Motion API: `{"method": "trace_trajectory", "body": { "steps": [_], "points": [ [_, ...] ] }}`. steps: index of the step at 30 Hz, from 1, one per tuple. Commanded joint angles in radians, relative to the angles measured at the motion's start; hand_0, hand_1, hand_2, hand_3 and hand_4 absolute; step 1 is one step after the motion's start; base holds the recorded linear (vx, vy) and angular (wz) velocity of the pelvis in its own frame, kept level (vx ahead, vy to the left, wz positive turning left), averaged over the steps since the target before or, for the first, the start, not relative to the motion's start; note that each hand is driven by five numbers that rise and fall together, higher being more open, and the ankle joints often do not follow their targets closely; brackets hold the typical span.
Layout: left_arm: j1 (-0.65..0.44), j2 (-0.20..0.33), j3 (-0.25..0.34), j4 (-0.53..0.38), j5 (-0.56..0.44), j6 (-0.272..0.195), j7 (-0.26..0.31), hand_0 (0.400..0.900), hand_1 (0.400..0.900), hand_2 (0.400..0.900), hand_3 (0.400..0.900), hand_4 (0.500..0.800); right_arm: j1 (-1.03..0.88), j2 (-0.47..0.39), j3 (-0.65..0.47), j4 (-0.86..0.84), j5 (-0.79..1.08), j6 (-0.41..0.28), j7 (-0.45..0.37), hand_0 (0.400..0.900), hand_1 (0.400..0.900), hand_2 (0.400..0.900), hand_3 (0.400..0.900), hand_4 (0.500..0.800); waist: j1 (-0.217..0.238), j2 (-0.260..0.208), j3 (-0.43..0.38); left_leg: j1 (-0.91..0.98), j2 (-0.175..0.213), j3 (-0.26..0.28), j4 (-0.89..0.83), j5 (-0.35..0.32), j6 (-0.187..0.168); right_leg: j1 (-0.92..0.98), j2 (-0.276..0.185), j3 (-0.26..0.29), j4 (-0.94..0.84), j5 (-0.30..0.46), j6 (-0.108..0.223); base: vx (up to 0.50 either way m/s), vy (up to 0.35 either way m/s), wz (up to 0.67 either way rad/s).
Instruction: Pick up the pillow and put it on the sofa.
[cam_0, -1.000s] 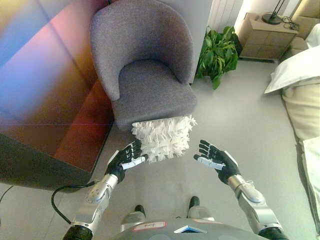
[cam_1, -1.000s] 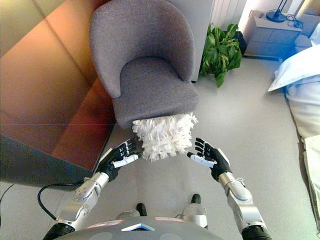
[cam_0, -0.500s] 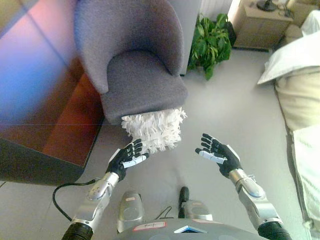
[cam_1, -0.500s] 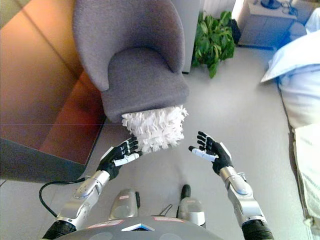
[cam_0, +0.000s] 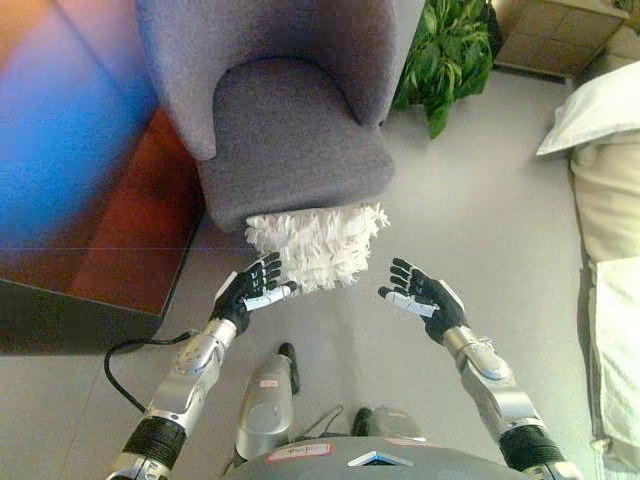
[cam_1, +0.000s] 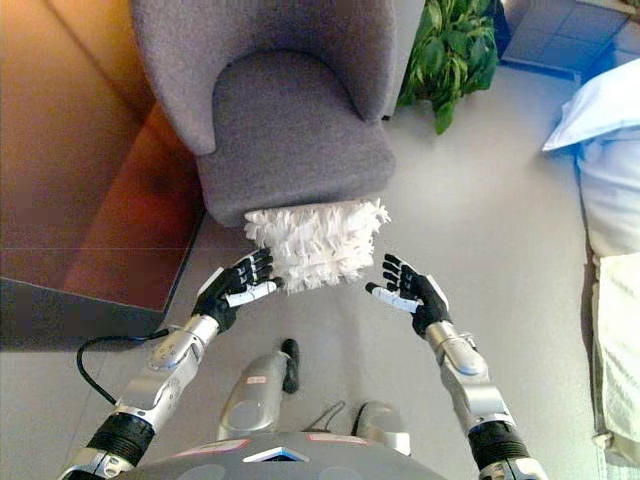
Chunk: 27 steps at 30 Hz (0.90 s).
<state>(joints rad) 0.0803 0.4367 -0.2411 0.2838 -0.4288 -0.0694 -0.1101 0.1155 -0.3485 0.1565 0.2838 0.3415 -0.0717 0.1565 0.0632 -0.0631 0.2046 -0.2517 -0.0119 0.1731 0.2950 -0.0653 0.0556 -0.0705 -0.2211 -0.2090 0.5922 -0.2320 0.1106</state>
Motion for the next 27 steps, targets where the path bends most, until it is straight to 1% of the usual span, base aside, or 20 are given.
{"method": "trace_trajectory", "body": {
  "steps": [1, 3, 5, 6, 8, 11, 12, 14, 15, 16, 17, 18, 19, 20, 21, 22, 23, 24, 25, 27],
  "points": [
    [0.016, 0.071, 0.033, -0.139, -0.002, -0.079, -0.003, 0.900, 0.900, 0.900, 0.900, 0.800, -0.047, -0.025, -0.003, -0.104, -0.020, -0.083, 0.003, 0.900, 0.900, 0.900, 0.900, 0.800, -0.030, 0.020, -0.029, 0.095, -0.014, -0.031, -0.182, 0.075, 0.040, 0.032, -0.046, -0.062, 0.171, 0.366, 0.035, 0.44, 0.208, 0.13],
    [0.022, 0.077, 0.036, -0.145, -0.009, -0.076, -0.004, 0.900, 0.900, 0.900, 0.900, 0.800, -0.039, -0.023, -0.010, -0.120, -0.027, -0.080, -0.001, 0.900, 0.900, 0.900, 0.900, 0.800, -0.042, 0.017, -0.015, 0.148, -0.010, -0.037, -0.196, 0.057, 0.039, -0.019, -0.070, -0.107, 0.136, 0.328, 0.030, 0.42, 0.073, 0.18],
    [0.030, 0.079, 0.031, -0.145, -0.014, -0.073, -0.012, 0.900, 0.900, 0.900, 0.900, 0.800, -0.030, -0.030, -0.019, -0.129, -0.041, -0.079, -0.001, 0.900, 0.900, 0.900, 0.900, 0.800, -0.046, 0.016, -0.006, 0.182, -0.004, -0.056, -0.208, 0.045, 0.022, -0.039, -0.105, -0.161, -0.003, 0.297, 0.025, 0.38, -0.090, 0.26],
    [0.035, 0.079, 0.030, -0.145, -0.015, -0.073, -0.016, 0.900, 0.900, 0.900, 0.900, 0.800, -0.026, -0.037, -0.025, -0.137, -0.057, -0.079, -0.002, 0.900, 0.900, 0.900, 0.900, 0.800, -0.049, 0.015, -0.002, 0.194, -0.001, -0.065, -0.216, 0.039, 0.011, -0.041, -0.122, -0.172, -0.081, 0.307, 0.033, 0.33, -0.157, 0.26],
    [0.037, 0.078, 0.028, -0.144, -0.008, -0.075, -0.017, 0.900, 0.900, 0.900, 0.900, 0.800, -0.022, -0.048, -0.035, -0.135, -0.082, -0.082, -0.015, 0.900, 0.900, 0.900, 0.900, 0.800, -0.054, 0.012, 0.004, 0.216, 0.007, -0.081, -0.237, 0.028, -0.014, -0.061, -0.141, -0.158, -0.249, 0.341, 0.053, 0.30, -0.206, 0.19],
    [0.028, 0.078, 0.043, -0.129, 0.002, -0.081, -0.010, 0.900, 0.900, 0.900, 0.900, 0.800, -0.032, -0.057, -0.043, -0.132, -0.119, -0.082, -0.033, 0.900, 0.900, 0.900, 0.900, 0.800, -0.068, -0.002, 0.009, 0.267, 0.037, -0.119, -0.275, 0.003, -0.071, -0.088, -0.146, -0.094, -0.543, 0.443, 0.105, 0.37, -0.292, 0.36],
    [0.021, 0.081, 0.049, -0.128, 0.006, -0.082, -0.009, 0.900, 0.900, 0.900, 0.900, 0.800, -0.031, -0.060, -0.049, -0.139, -0.138, -0.079, -0.038, 0.900, 0.900, 0.900, 0.900, 0.800, -0.081, -0.011, 0.009, 0.288, 0.050, -0.135, -0.289, -0.004, -0.089, -0.123, -0.159, -0.060, -0.602, 0.490, 0.125, 0.44, -0.307, 0.59],
    [0.018, 0.084, 0.059, -0.130, 0.011, -0.083, -0.010, 0.900, 0.900, 0.900, 0.900, 0.800, -0.022, -0.069, -0.060, -0.146, -0.173, -0.071, -0.045, 0.900, 0.900, 0.900, 0.900, 0.800, -0.084, -0.016, 0.009, 0.336, 0.085, -0.155, -0.311, -0.024, -0.117, -0.133, -0.162, -0.041, -0.631, 0.538, 0.148, 0.41, -0.285, 0.58],
    [0.018, 0.081, 0.061, -0.124, 0.014, -0.082, -0.011, 0.900, 0.900, 0.900, 0.900, 0.800, -0.015, -0.072, -0.067, -0.148, -0.185, -0.072, -0.045, 0.900, 0.900, 0.900, 0.900, 0.800, -0.080, -0.023, 0.004, 0.342, 0.092, -0.169, -0.316, -0.032, -0.125, -0.111, -0.156, -0.038, -0.635, 0.506, 0.143, 0.32, -0.315, 0.57],
    [0.014, 0.073, 0.059, -0.118, 0.017, -0.085, -0.010, 0.900, 0.900, 0.900, 0.900, 0.800, -0.020, -0.073, -0.065, -0.143, -0.201, -0.076, -0.052, 0.900, 0.900, 0.900, 0.900, 0.800, -0.079, -0.031, 0.001, 0.347, 0.102, -0.173, -0.319, -0.041, -0.136, -0.103, -0.155, -0.046, -0.624, 0.503, 0.144, 0.27, -0.324, 0.40],
    [0.009, 0.066, 0.059, -0.124, 0.017, -0.088, -0.003, 0.900, 0.900, 0.900, 0.900, 0.800, -0.039, -0.089, -0.061, -0.138, -0.227, -0.076, -0.056, 0.900, 0.900, 0.900, 0.900, 0.800, -0.077, -0.031, 0.001, 0.353, 0.128, -0.165, -0.322, -0.043, -0.146, -0.112, -0.153, -0.066, -0.612, 0.519, 0.149, 0.16, -0.231, 0.16],
    [0.009, 0.066, 0.060, -0.124, 0.017, -0.088, -0.003, 0.900, 0.900, 0.900, 0.900, 0.800, -0.041, -0.089, -0.060, -0.137, -0.227, -0.076, -0.056, 0.900, 0.900, 0.900, 0.900, 0.800, -0.078, -0.028, 0.001, 0.353, 0.131, -0.165, -0.324, -0.043, -0.147, -0.112, -0.151, -0.066, -0.612, 0.519, 0.149, 0.34, -0.420, 0.35],
    [0.016, 0.056, 0.066, -0.126, 0.001, -0.089, -0.001, 0.900, 0.900, 0.900, 0.900, 0.800, -0.055, -0.122, -0.052, -0.117, -0.278, -0.079, -0.079, 0.900, 0.900, 0.900, 0.900, 0.800, -0.075, -0.007, -0.007, 0.354, 0.201, -0.176, -0.269, -0.027, -0.181, -0.092, -0.100, -0.083, -0.606, 0.469, 0.125, 0.34, -0.450, 0.49],
    [0.019, 0.047, 0.068, -0.133, -0.013, -0.088, -0.002, 0.900, 0.900, 0.900, 0.900, 0.800, -0.065, -0.147, -0.055, -0.127, -0.303, -0.087, -0.093, 0.900, 0.900, 0.900, 0.900, 0.800, -0.076, 0.003, 0.000, 0.316, 0.227, -0.171, -0.174, -0.003, -0.194, -0.071, -0.075, -0.101, -0.615, 0.447, 0.104, 0.37, -0.556, 0.70],
    [0.018, 0.038, 0.057, -0.135, -0.026, -0.089, -0.009, 0.900, 0.900, 0.900, 0.900, 0.800, -0.067, -0.172, -0.054, -0.130, -0.328, -0.099, -0.111, 0.900, 0.900, 0.900, 0.900, 0.800, -0.077, 0.010, 0.015, 0.254, 0.239, -0.157, -0.068, 0.016, -0.190, -0.054, -0.067, -0.117, -0.625, 0.433, 0.085, 0.09, -0.241, 0.38],
    [0.016, 0.038, 0.057, -0.134, -0.026, -0.089, -0.009, 0.900, 0.900, 0.900, 0.900, 0.800, -0.068, -0.172, -0.054, -0.129, -0.328, -0.100, -0.111, 0.900, 0.900, 0.900, 0.900, 0.800, -0.081, 0.008, 0.013, 0.244, 0.236, -0.162, -0.062, 0.018, -0.190, -0.058, -0.070, -0.120, -0.626, 0.436, 0.084, 0.03, -0.271, 0.42],
    [0.007, 0.037, 0.026, -0.149, -0.023, -0.089, -0.030, 0.900, 0.900, 0.900, 0.900, 0.800, -0.104, -0.255, -0.044, -0.126, -0.436, -0.104, -0.146, 0.900, 0.900, 0.900, 0.900, 0.800, -0.075, 0.026, 0.050, 0.129, 0.237, -0.151, 0.090, 0.065, -0.186, -0.025, -0.051, -0.154, -0.658, 0.409, 0.056, 0.05, -0.233, 0.33],
    [0.013, 0.038, 0.029, -0.165, -0.037, -0.092, -0.031, 0.900, 0.900, 0.900, 0.900, 0.800, -0.111, -0.286, -0.045, -0.125, -0.492, -0.106, -0.160, 0.900, 0.900, 0.900, 0.900, 0.800, -0.069, 0.039, 0.061, 0.107, 0.243, -0.143, 0.072, 0.067, -0.188, -0.011, -0.037, -0.164, -0.667, 0.390, 0.052, 0.06, -0.259, 0.38],
    [0.011, 0.034, 0.029, -0.174, -0.046, -0.096, -0.024, 0.900, 0.900, 0.900, 0.900, 0.800, -0.123, -0.304, -0.049, -0.123, -0.527, -0.107, -0.182, 0.900, 0.900, 0.900, 0.900, 0.800, -0.065, 0.045, 0.074, 0.071, 0.225, -0.143, 0.041, 0.072, -0.190, -0.012, -0.041, -0.171, -0.671, 0.380, 0.051, 0.04, -0.112, 0.37],
    [0.004, 0.028, 0.020, -0.172, -0.055, -0.102, -0.024, 0.900, 0.900, 0.900, 0.900, 0.800, -0.137, -0.324, -0.052, -0.115, -0.560, -0.103, -0.200, 0.900, 0.900, 0.900, 0.900, 0.800, -0.064, 0.054, 0.087, 0.026, 0.219, -0.128, 0.001, 0.072, -0.190, -0.016, -0.050, -0.184, -0.674, 0.370, 0.054, 0.00, -0.006, 0.28]
  ]
}}
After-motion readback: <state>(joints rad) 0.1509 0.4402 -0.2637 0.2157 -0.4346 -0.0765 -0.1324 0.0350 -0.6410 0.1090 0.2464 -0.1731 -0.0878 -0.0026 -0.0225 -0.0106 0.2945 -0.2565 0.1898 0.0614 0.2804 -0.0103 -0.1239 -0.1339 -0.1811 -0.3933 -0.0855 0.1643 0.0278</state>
